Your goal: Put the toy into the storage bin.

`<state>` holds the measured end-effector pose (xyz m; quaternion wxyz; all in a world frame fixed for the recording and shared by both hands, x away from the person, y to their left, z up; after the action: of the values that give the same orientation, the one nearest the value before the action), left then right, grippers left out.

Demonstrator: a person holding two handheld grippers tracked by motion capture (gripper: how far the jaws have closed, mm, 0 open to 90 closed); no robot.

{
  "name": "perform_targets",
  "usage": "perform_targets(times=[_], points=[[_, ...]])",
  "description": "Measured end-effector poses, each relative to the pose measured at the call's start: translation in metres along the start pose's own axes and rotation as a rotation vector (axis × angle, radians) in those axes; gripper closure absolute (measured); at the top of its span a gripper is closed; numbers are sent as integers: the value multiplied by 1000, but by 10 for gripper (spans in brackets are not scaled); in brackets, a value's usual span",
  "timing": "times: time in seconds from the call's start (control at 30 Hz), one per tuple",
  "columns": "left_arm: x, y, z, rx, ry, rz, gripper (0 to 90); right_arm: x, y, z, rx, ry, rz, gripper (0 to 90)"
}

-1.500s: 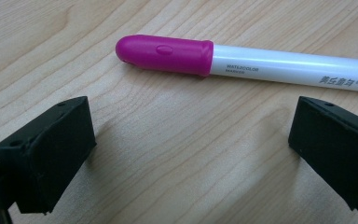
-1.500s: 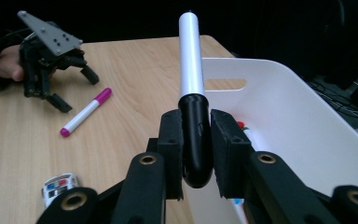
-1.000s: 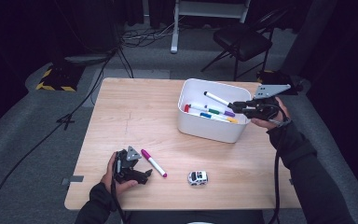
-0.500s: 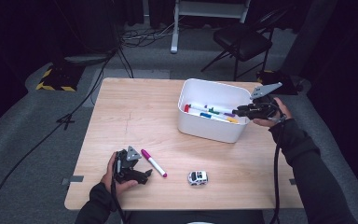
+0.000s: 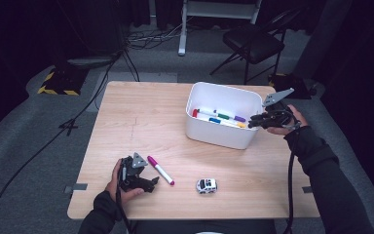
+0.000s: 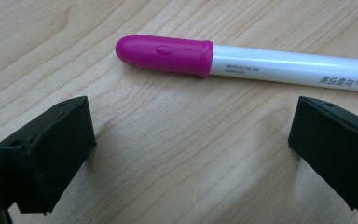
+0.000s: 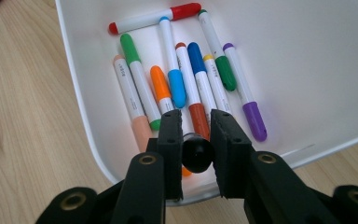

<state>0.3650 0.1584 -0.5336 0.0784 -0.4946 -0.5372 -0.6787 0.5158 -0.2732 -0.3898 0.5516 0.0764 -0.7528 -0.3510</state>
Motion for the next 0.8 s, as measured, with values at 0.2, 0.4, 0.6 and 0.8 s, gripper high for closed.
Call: perform_targets(times=[0.2, 0.4, 0.6, 0.8], points=[[0, 0, 0, 0, 0, 0, 6, 2, 2, 2, 10, -5, -22, 690], [0, 0, 0, -1, 0, -1, 6, 14, 9, 8, -17, -28, -150, 584], [0, 0, -1, 7, 0, 3, 6, 34, 14, 37, 7, -22, -312, 511], [-1, 2, -3, 2, 14, -4, 5, 36, 15, 79, 69, 21, -405, 459]])
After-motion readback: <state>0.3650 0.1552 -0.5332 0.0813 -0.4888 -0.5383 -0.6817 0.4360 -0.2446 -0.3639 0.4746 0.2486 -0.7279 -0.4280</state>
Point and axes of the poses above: each handheld gripper's, and its own axes: x roughly backward along the jaws, y roughly out of its top, z roughly to its left, the point moved 4 cm from there along -x, roughly forward along the jaws, and after that the axes turned 4 degrees about x, right-handed, at the moved point
